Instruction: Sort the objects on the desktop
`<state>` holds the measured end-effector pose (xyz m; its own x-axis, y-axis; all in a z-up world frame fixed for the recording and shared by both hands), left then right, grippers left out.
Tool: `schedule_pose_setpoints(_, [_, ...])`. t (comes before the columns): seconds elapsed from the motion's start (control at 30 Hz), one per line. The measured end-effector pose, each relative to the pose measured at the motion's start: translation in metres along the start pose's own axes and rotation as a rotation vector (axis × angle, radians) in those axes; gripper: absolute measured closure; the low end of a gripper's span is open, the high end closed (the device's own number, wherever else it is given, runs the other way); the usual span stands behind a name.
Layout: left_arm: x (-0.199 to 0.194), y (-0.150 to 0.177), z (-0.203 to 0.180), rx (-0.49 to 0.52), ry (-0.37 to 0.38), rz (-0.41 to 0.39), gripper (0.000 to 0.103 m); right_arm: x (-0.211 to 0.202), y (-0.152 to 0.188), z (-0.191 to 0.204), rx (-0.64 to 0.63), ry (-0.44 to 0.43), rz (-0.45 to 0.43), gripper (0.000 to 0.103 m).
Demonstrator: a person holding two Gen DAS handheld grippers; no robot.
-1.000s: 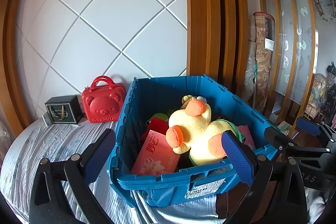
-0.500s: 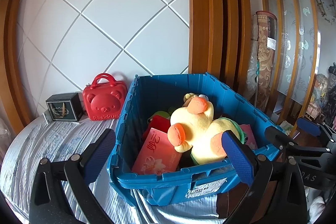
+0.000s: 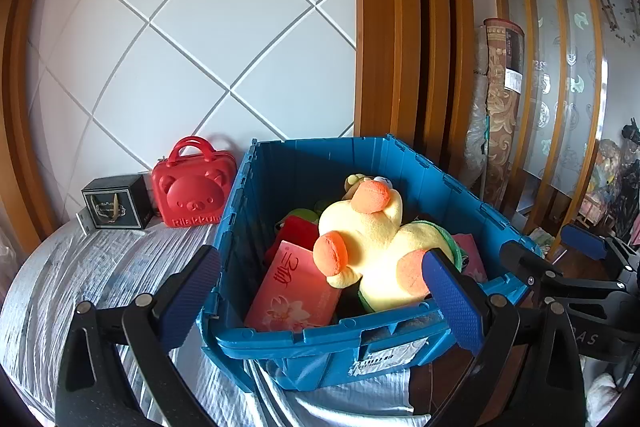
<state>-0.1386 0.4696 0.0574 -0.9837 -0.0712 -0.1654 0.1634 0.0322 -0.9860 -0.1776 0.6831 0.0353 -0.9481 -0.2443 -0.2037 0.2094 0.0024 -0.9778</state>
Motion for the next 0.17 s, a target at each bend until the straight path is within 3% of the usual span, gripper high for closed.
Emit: schedule_pose_setpoints(0.17, [0.0003, 0.0005, -0.0028, 0.008, 0.001, -0.001, 0.001, -0.0005, 0.0015, -0.0005, 0.0, 0.002, 0.0, 0.0])
Point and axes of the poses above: each gripper's, at about its wrist camera, not at the fingertips, and x roughly the way its jaws point, z to its left, y to its underside, the point moved 4 cm from there along x, roughly the way its jaws point, and after that the axes turned 15 degrees about -z, right-handed, at the moved point
